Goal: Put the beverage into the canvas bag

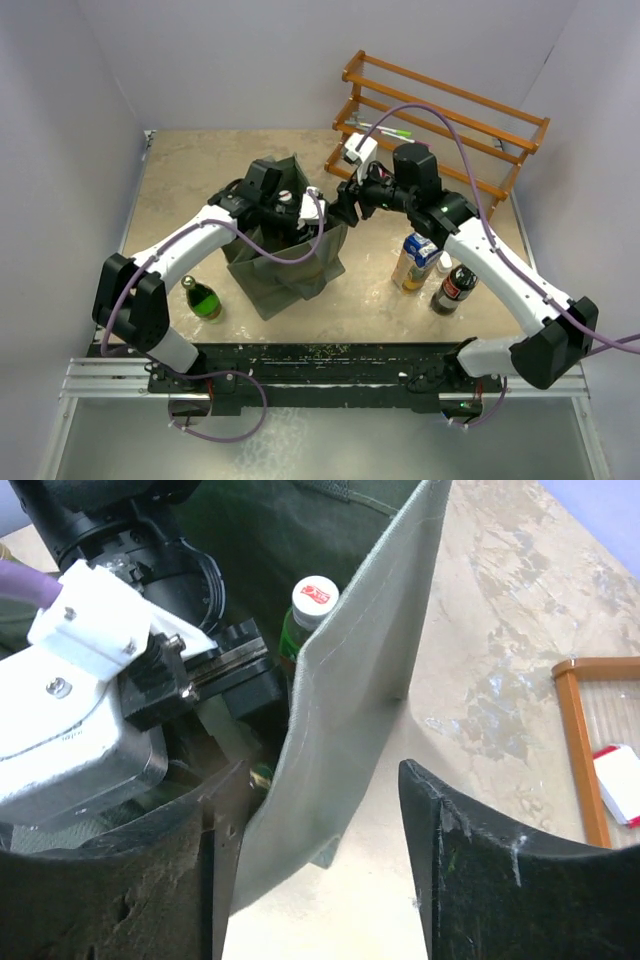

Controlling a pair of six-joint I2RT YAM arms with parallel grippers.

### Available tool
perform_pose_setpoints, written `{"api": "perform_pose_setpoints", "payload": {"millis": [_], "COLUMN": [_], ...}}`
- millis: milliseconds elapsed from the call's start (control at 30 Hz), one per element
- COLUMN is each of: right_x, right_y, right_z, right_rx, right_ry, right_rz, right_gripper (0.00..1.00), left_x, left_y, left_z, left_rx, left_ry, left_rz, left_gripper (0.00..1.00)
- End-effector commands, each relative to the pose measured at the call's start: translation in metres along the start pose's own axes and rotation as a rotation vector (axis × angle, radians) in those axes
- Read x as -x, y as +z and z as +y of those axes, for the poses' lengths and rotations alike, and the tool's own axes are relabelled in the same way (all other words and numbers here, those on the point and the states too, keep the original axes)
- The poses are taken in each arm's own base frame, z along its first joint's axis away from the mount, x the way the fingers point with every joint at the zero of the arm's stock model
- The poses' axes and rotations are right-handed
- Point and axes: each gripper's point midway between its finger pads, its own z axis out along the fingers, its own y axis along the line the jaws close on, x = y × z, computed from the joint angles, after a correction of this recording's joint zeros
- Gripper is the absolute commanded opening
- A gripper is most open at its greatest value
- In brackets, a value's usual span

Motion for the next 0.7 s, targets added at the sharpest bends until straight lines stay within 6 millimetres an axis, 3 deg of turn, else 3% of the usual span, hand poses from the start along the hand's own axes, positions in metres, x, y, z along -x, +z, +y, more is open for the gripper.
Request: {"api": "perform_pose_setpoints", "payload": {"millis": [0,300,533,667], "right_x": [0.010,0.017,0.020,0.018], "right_y": [-0.015,-0.032,-0.050,-0.066], "right_z": [-0.002,-0.015,-0.027,-0.034], "right_rx": [-0.008,-0.053,-0.092,-0.145], "right_ry": [-0.020,-0.012,-0.011,-0.064], "right_rz": [-0.044,-0.076,-0.092,-0.064], "right_gripper": [0.66,0.70,0.71,0.77], "left_x": [0.020,0.045,0.062,0.075], "left_y": [0.004,-0.015,-0.034,-0.047], "left_z": [0.006,0.002,-0.003,-0.005], "left_rx": [-0.038,-0.017,0.025,0.065], "left_ry": [0.090,0.138,0.208,0.248], "left_rz": [-0.057,-0.063,-0.054,-0.049], "left_gripper": [0.47,0.74,0.87,0.93]}}
